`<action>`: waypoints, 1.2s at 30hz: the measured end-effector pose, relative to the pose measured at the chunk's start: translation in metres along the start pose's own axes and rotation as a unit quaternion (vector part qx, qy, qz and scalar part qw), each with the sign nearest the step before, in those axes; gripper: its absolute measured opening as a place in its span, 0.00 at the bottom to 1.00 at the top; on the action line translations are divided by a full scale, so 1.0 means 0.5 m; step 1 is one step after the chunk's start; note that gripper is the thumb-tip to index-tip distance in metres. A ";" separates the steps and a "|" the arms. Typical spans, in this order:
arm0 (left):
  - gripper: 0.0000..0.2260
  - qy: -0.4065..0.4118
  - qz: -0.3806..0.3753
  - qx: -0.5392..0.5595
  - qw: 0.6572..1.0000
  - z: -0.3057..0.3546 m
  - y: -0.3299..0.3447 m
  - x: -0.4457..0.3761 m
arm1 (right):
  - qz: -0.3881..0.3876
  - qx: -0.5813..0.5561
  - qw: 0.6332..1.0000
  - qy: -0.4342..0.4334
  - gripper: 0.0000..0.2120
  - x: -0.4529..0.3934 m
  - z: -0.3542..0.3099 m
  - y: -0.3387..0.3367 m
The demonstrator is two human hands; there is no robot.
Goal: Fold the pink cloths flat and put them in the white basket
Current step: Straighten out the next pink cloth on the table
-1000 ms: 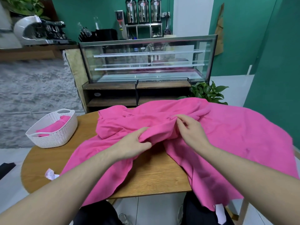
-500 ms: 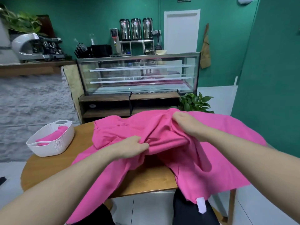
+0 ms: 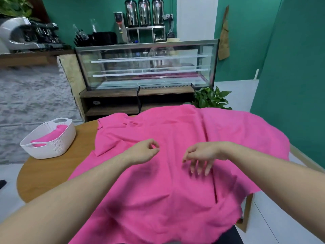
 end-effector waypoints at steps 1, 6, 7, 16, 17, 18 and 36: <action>0.07 -0.008 0.024 -0.019 1.000 -0.017 -0.006 -0.007 | 0.019 -0.021 0.999 -0.017 0.09 -0.014 -0.011 -0.009; 0.13 -0.050 0.080 -0.039 0.995 -0.111 -0.023 -0.037 | 0.073 -0.068 0.992 -0.072 0.07 -0.078 -0.061 -0.027; 0.13 -0.054 0.087 -0.049 0.994 -0.131 -0.030 -0.044 | 0.086 -0.071 0.990 -0.081 0.07 -0.091 -0.070 -0.031; 0.19 -0.119 0.205 -0.062 0.970 -0.307 -0.146 -0.090 | 0.170 -0.063 0.976 -0.124 0.12 -0.242 -0.161 -0.093; 0.19 -0.121 0.224 -0.066 0.965 -0.325 -0.164 -0.097 | 0.180 -0.061 0.973 -0.132 0.12 -0.260 -0.178 -0.102; 0.18 -0.123 0.246 -0.073 0.959 -0.344 -0.184 -0.105 | 0.189 -0.061 0.970 -0.140 0.12 -0.276 -0.198 -0.111; 0.22 -0.328 0.430 0.242 0.805 -0.771 -0.308 -0.255 | 0.275 0.009 0.934 -0.230 0.22 -0.595 -0.582 -0.197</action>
Point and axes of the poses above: each hand's wrist, its own x-axis away from the middle knuckle, its own y-axis out of the palm, z = x × y, the point moved 8 cm from there along -x, towards the middle knuckle, and after that the axes turned 15 degrees about y, right-handed, at the moved point
